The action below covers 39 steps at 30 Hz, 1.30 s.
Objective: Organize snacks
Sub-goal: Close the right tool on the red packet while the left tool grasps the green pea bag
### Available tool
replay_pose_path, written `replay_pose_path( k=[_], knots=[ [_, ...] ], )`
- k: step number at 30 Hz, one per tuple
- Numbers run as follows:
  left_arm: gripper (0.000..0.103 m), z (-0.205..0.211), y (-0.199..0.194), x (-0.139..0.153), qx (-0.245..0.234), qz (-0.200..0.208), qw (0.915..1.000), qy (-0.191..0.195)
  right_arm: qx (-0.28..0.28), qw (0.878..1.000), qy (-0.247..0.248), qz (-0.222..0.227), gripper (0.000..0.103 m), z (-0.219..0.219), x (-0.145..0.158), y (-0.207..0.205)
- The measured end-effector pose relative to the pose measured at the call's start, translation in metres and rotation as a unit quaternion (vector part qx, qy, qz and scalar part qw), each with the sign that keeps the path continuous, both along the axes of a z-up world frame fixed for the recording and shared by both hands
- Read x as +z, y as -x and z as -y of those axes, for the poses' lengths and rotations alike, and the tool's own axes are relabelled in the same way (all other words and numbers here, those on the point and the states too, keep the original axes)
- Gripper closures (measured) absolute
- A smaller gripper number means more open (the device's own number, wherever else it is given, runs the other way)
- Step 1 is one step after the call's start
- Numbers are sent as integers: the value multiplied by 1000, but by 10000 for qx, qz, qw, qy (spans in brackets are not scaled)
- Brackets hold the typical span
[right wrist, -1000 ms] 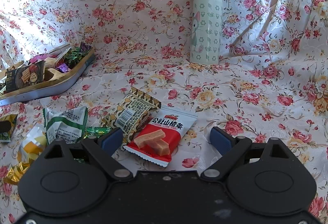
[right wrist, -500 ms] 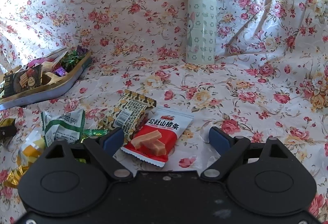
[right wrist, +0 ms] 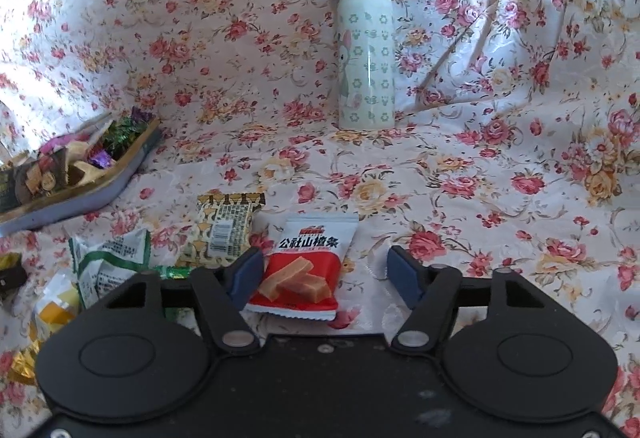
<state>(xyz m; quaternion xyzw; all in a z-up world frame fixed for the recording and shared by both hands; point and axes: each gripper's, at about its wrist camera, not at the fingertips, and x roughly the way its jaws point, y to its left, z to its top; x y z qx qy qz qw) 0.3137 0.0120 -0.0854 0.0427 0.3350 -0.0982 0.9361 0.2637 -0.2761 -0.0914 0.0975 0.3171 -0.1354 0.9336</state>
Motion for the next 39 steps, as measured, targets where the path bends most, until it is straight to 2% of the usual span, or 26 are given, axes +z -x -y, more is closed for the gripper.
replay_pose_path(
  k=[4,6,11,17,22,26,31,35,39],
  knots=[
    [24,-1,0,0,-2,-3,10000,17,248,9981,513,-240,36,-16,0,-7],
    [24,-1,0,0,-2,-4,10000,24,434,9957,770,-269,47,-23,0,-9],
    [24,-1,0,0,0,-4,10000,27,884,9907,986,-306,63,-23,2,-9],
    [24,-1,0,0,3,-4,10000,28,728,9943,735,-249,63,-6,4,1],
    [24,-1,0,0,5,-5,10000,25,750,9938,778,-260,60,-8,2,3],
    [24,-2,-1,0,6,-5,10000,27,597,9950,747,-302,54,-9,1,-3],
    [24,-1,0,0,6,-4,10000,24,345,9970,623,-313,39,-3,-2,-9],
    [24,-1,-1,0,9,-5,10000,24,337,9980,461,-269,38,3,-4,-9],
    [26,-1,-1,0,14,-2,10000,21,423,9977,472,-219,48,1,-5,-8]
  ],
)
